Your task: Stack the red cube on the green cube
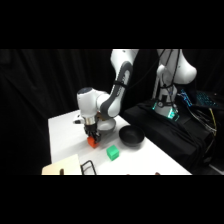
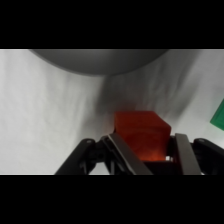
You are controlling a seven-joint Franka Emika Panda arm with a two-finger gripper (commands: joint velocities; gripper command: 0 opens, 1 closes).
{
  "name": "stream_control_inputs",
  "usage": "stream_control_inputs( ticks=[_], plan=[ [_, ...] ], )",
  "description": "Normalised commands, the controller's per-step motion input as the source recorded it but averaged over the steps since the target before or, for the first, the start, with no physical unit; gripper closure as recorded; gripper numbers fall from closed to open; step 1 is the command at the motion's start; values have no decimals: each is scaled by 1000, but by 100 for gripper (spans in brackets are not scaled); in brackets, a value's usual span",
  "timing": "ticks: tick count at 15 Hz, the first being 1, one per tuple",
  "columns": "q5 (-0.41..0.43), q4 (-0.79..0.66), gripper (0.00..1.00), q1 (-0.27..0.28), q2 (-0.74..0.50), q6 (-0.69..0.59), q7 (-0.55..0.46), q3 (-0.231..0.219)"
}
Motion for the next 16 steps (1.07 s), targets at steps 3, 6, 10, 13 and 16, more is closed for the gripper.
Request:
stream_control_inputs(
  ticks=[3,6,10,13,16],
  plan=[
    [-116,-263,74,147,-417,-232,249,-63],
    [-119,-261,74,193,-402,-269,290,-75],
    [-103,-227,74,189,-338,-205,288,-57],
    [-97,-233,74,162,-290,-113,262,-32],
    [-70,-233,74,127,-250,-40,221,1]
  ],
)
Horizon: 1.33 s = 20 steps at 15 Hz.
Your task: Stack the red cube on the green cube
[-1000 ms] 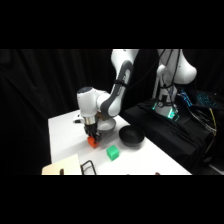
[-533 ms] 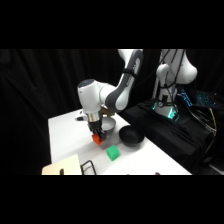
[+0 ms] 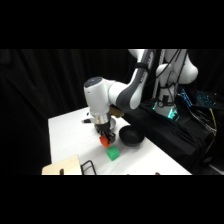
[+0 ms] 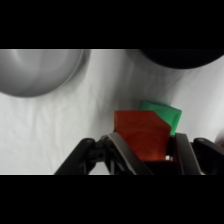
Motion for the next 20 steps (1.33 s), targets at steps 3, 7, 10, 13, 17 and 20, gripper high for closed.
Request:
stream_control_inputs(
  ticks=[3,7,10,13,17,20],
  plan=[
    [-44,-203,74,94,-203,41,176,27],
    [-19,-160,74,62,-158,111,136,40],
    [-1,-159,74,36,-144,198,102,45],
    [22,-152,74,16,-121,204,72,41],
    [25,-140,74,10,-99,178,53,28],
    [17,-141,74,-1,-88,218,22,25]
  ],
)
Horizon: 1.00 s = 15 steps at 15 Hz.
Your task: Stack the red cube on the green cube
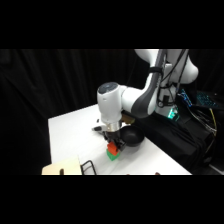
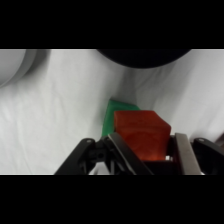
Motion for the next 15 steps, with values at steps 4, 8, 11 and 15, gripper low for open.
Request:
stream_control_inputs(
  ticks=[4,8,11,15],
  plan=[
    [-3,-124,74,2,-75,207,22,14],
    [-58,-108,24,33,-81,172,77,-26],
    [-131,-119,3,76,-105,185,158,-81],
    [-150,-129,0,104,-126,164,186,-106]
  ],
)
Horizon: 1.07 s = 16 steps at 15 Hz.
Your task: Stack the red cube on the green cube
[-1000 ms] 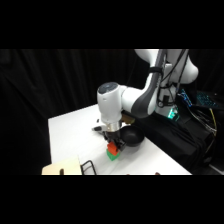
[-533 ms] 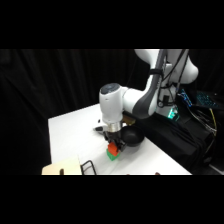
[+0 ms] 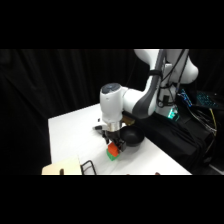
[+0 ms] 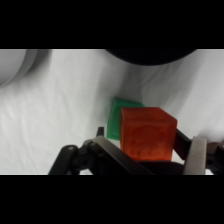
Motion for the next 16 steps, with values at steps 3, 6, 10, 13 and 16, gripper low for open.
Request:
stream_control_inputs(
  ticks=[3,6,10,13,16],
  plan=[
    [-176,-133,0,131,-180,71,194,-124],
    [-157,-164,0,125,-265,-15,172,-97],
    [-111,-197,0,88,-355,-105,142,-56],
    [-182,-384,0,152,-591,-192,291,-54],
    [-161,-644,0,218,-901,-251,443,71]
  ],
)
